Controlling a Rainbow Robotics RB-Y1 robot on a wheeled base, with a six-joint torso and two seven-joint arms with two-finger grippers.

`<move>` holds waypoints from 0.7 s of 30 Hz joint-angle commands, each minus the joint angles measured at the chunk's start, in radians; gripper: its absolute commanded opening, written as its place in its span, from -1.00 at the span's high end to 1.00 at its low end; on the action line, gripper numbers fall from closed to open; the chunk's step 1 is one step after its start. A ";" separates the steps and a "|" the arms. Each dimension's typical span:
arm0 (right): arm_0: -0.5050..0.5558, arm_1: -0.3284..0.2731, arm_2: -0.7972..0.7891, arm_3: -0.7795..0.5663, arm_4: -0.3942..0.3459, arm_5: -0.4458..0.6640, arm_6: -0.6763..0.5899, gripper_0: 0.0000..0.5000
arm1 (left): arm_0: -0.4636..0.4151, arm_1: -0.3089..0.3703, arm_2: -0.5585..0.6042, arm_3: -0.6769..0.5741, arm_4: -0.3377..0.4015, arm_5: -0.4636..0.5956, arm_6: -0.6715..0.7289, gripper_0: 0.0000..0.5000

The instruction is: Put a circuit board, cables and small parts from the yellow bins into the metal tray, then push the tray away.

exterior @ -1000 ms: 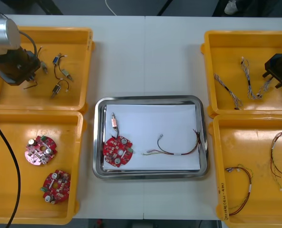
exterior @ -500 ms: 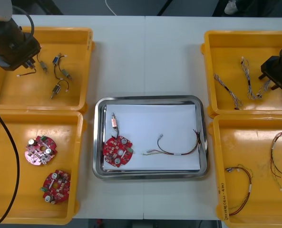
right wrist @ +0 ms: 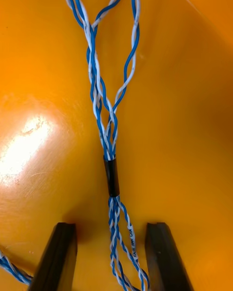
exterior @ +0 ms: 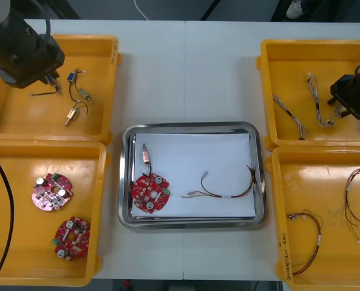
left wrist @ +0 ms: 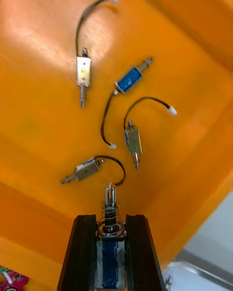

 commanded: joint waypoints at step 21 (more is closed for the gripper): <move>0.023 -0.002 0.073 -0.213 -0.018 0.197 0.089 1.00 | 0.065 -0.013 -0.077 -0.200 0.039 0.062 -0.079 1.00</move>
